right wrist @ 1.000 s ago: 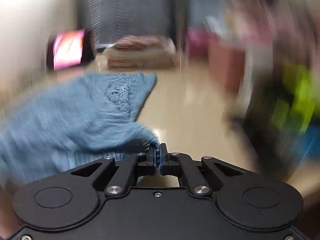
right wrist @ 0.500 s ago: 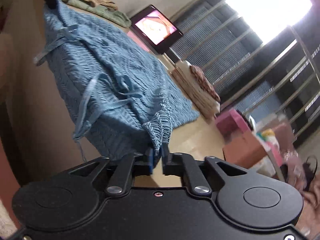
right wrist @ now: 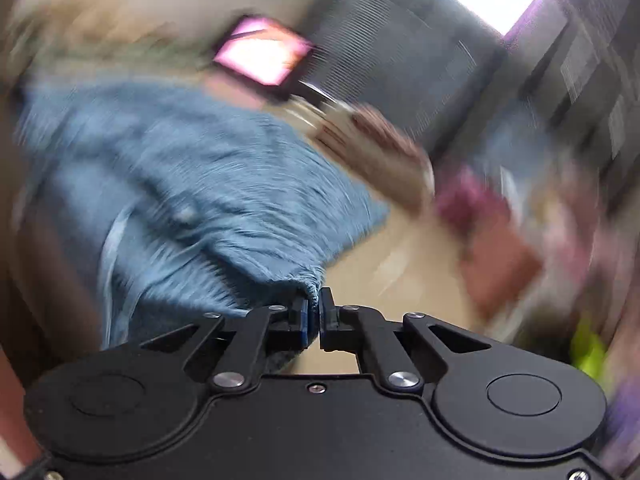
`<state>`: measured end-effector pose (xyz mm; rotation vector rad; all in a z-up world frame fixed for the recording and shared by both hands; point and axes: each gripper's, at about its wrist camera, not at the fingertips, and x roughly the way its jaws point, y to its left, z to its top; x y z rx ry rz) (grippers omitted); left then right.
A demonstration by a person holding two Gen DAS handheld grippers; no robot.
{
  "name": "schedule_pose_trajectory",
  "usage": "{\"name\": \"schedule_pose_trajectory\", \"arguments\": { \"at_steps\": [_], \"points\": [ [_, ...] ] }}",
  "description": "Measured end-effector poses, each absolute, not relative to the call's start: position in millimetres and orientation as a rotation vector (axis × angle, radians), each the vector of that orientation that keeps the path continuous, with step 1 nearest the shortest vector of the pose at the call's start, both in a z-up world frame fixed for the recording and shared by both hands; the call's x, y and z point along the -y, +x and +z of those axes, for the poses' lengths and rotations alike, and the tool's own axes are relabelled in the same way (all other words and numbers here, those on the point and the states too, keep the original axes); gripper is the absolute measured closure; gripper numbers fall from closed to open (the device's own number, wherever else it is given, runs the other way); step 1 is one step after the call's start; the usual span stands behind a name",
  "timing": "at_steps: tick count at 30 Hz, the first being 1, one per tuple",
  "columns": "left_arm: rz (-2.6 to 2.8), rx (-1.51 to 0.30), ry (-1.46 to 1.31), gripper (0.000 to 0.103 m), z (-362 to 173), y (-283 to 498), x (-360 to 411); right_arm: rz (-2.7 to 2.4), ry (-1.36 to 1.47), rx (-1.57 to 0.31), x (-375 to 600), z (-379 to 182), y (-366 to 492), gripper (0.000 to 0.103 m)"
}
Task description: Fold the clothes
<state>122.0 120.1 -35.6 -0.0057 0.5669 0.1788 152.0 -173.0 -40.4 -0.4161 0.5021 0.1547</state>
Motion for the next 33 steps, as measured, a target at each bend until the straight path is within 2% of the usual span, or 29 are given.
{"name": "schedule_pose_trajectory", "arguments": {
  "at_steps": [3,9,11,13,19,25,28,29,30,31,32,33],
  "points": [
    [0.177,-0.565,0.013,0.089,-36,123,-118,0.154,-0.229,-0.558,200,-39,157,0.099],
    [0.175,-0.563,0.043,0.089,-36,124,-115,0.167,-0.238,-0.582,203,-47,153,0.095],
    [0.173,-0.566,0.048,0.089,-36,124,-116,0.170,-0.314,-0.563,195,-46,150,0.081],
    [0.170,-0.566,0.052,0.089,-36,124,-116,0.175,-0.448,-0.529,181,-47,147,0.073],
    [0.166,-0.565,0.075,0.089,-37,124,-114,0.193,-0.930,-0.429,139,-65,140,0.067],
    [0.162,-0.562,0.087,0.089,-37,124,-113,0.212,-1.086,-0.437,128,-71,154,0.070],
    [0.158,-0.563,0.109,0.089,-37,123,-111,0.250,-0.966,-0.486,132,-60,162,0.098],
    [0.157,-0.563,0.114,0.088,-37,123,-111,0.263,-0.920,-0.503,133,-56,165,0.097],
    [0.160,-0.564,0.120,0.085,-37,122,-110,0.258,-0.854,-0.511,137,-51,167,0.097],
    [0.171,-0.563,0.131,0.075,-37,121,-109,0.244,-0.765,-0.514,144,-45,169,0.097],
    [0.181,-0.562,0.142,0.060,-37,120,-109,0.230,-0.670,-0.517,153,-38,171,0.097],
    [0.186,-0.562,0.148,0.052,-36,120,-109,0.222,-0.551,-0.521,164,-30,172,0.097]
  ]
}}
